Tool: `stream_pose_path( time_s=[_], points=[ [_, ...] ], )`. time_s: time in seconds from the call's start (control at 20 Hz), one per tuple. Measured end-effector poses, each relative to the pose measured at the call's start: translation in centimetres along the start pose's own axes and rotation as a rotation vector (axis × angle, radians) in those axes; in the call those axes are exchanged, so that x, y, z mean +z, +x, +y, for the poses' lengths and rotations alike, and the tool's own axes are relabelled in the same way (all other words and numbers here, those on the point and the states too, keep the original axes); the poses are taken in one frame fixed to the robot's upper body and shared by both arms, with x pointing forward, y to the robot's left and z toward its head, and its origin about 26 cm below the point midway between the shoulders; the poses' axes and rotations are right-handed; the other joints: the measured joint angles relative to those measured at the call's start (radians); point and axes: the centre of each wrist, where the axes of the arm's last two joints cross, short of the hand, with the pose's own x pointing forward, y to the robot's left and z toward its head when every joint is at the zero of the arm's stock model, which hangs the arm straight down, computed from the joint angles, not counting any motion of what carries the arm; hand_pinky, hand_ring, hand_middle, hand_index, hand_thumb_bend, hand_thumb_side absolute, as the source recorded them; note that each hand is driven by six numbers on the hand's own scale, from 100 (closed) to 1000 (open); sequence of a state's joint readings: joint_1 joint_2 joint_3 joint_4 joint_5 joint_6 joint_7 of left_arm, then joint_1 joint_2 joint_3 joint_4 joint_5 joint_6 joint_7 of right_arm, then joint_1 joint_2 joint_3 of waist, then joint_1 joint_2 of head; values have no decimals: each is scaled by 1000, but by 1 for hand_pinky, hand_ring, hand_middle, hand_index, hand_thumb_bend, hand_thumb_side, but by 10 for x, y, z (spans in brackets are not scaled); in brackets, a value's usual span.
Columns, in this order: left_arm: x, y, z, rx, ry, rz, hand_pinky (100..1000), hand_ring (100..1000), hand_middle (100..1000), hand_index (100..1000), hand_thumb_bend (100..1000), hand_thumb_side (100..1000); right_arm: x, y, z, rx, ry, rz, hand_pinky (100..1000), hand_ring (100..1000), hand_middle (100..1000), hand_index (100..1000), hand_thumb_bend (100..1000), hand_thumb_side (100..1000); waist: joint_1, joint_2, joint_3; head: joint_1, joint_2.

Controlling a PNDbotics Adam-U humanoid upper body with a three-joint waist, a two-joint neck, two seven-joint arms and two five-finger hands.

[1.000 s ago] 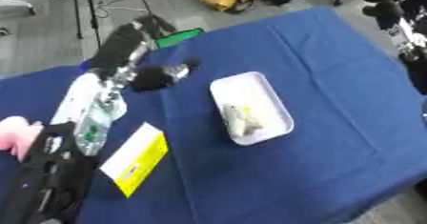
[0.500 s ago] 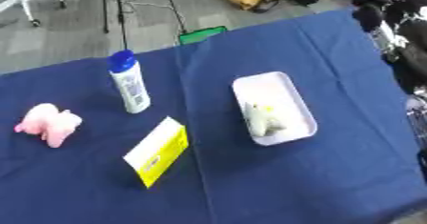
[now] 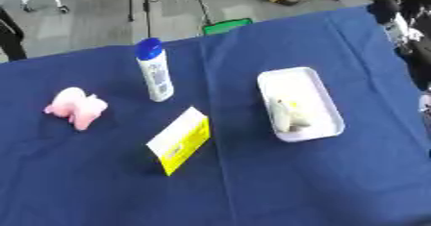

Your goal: Pick up objects on the table and place them in the box.

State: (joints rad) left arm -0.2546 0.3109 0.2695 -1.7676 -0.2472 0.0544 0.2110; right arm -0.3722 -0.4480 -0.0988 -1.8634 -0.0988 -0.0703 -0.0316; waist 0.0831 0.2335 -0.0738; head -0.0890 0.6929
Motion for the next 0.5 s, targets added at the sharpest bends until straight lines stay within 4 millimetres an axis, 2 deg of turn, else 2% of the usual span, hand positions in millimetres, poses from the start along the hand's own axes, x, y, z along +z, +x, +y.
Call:
stream_pose_path(
  time_s=[0.25, 0.5],
  points=[
    [3, 3, -4, 57, 18, -25, 670, 715, 794, 805, 602, 1000, 0, 0, 0, 0, 4, 0, 838, 835, 858, 851, 442, 473, 0, 0, 0, 34, 28],
    [3, 4, -4, 76, 42, -30, 666, 712, 790, 802, 597, 1000, 0, 0, 0, 0, 4, 0, 838, 835, 858, 851, 442, 473, 0, 0, -6, 86, 43]
  ],
)
